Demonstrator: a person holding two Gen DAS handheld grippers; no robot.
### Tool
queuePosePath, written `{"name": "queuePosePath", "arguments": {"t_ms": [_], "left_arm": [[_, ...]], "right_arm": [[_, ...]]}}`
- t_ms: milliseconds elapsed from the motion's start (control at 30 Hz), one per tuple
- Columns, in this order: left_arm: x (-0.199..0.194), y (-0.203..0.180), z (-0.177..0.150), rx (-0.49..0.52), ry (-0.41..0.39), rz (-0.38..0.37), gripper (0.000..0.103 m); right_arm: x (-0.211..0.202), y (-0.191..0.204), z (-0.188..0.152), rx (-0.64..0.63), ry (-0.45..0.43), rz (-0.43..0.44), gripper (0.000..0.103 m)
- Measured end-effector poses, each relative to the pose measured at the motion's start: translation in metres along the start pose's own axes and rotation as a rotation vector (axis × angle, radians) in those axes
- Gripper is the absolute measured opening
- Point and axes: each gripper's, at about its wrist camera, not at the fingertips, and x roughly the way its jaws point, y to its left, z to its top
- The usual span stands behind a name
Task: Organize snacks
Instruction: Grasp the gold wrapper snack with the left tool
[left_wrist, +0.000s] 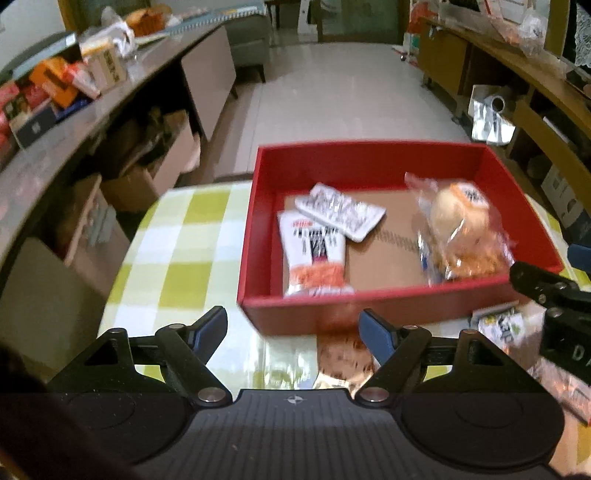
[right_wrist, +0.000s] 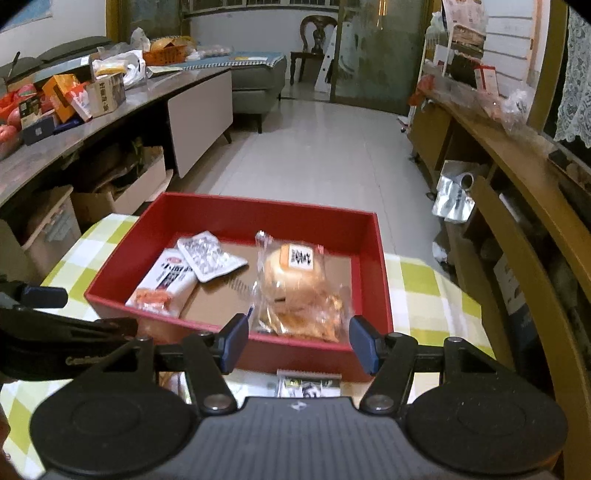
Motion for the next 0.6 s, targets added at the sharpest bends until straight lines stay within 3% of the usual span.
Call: {"name": "queuePosePath", "arguments": {"t_ms": [333, 600], "left_arm": [[0.019, -0.001, -0.019, -0.066, 0.136, -0.083, 0.083], [0.055, -0.031, -0.009, 0.016, 0.145, -0.030, 0.084]], "right_arm": [[-0.016, -0.008, -0.020, 0.007, 0.029, 0.012, 0.066], [-0.008, -0.027, -0.027, 0.020, 0.070, 0.008, 0.066]]}}
